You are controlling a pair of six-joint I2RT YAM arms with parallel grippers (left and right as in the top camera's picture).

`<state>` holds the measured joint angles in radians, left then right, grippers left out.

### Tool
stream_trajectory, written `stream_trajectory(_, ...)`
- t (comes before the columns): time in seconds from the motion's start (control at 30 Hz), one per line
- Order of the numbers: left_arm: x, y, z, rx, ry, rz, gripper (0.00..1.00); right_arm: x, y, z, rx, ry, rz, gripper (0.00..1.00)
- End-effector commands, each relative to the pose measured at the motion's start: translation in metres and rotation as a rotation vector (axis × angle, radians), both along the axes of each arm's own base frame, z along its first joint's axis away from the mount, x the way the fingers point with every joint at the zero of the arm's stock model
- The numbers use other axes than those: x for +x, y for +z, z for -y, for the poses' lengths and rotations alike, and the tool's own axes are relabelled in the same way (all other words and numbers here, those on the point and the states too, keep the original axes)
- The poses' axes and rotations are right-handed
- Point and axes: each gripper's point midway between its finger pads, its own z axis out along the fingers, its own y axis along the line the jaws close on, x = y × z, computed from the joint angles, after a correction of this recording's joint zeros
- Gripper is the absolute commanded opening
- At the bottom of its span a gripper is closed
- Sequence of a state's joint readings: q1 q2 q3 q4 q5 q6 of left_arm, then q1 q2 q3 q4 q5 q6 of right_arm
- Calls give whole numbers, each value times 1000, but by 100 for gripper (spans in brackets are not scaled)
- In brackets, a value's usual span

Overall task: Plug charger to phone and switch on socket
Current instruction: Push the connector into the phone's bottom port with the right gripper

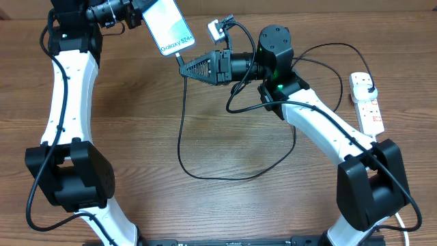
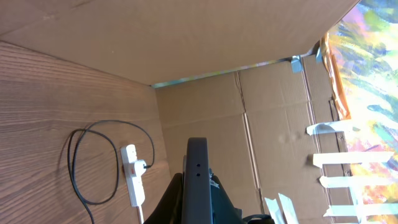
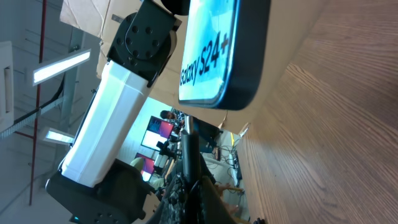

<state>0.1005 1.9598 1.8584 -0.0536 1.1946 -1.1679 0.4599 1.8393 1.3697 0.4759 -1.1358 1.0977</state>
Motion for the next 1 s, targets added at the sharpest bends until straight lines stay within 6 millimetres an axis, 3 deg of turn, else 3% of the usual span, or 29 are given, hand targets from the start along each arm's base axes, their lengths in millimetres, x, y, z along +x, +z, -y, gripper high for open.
stream_trajectory(0.0,-1,7,-2,12,-1,40,4,-2,17,3,15,-13,53,4)
stream_trajectory(0.97,-10,8,2,12,-63,61,4,6,15,6,10,-48,45,4)
